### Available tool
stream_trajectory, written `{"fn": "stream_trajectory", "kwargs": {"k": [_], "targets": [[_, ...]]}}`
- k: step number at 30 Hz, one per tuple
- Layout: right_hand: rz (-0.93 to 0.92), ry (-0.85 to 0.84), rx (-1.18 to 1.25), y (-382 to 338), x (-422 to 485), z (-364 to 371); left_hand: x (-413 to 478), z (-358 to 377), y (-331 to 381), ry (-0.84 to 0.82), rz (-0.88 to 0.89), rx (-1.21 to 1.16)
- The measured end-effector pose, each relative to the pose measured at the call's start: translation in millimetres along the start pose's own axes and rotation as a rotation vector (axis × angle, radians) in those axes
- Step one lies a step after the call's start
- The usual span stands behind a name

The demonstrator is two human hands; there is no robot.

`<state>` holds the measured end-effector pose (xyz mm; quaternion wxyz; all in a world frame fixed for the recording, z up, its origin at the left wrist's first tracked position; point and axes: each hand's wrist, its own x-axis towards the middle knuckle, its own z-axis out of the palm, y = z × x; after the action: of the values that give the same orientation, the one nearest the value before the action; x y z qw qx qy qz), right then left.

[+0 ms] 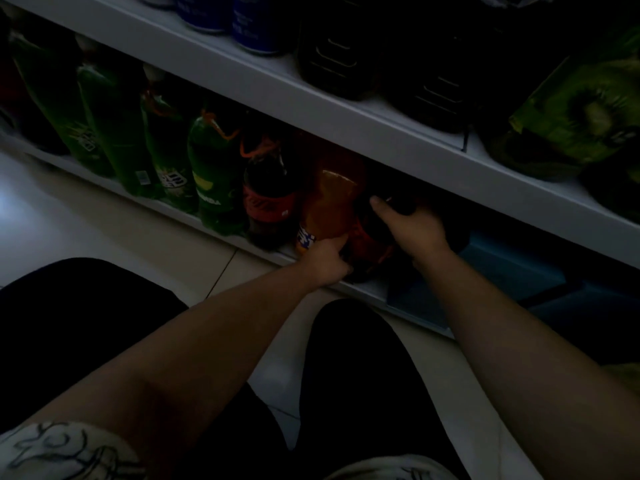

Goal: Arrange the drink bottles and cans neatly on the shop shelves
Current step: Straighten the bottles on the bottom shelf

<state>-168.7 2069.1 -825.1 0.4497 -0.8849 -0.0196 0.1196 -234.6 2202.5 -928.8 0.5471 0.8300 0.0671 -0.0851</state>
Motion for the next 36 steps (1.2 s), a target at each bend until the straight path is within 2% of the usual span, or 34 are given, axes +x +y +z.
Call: {"fn": "stream_trajectory", "kwargs": {"k": [3,9,12,17,22,29,32,34,36], "targets": [[-0.001,0.056,0.118,5,-3,1,-1,5,5,-0.052,-0.026,-0.044],[-0.021,0.042,0.076,3,4,-5,-3,14,4,-0.025,-0.013,0.020],[-0.011,0.108,0.060,3,3,-6,-4,13,4,-0.045,-0.018,-0.032],[0.025,0.189,0.143,4,6,-6,-1,7,5,-0.046,0.087,0.126],[0.044,0.203,0.170,5,9,-4,1,6,8,-0.093,0.127,0.173],[0.073,0.175,0.242,5,11,-14,1,8,13,-0.168,0.095,0.177],[0.071,0.177,0.243,1,-1,-12,-3,0,21,-0.171,0.003,0.177],[0.071,0.233,0.232,4,-16,-10,-9,-11,21,-0.136,-0.042,0.266],[0.051,0.364,0.238,10,-44,-4,-16,-33,16,-0.141,-0.036,0.361]]}}
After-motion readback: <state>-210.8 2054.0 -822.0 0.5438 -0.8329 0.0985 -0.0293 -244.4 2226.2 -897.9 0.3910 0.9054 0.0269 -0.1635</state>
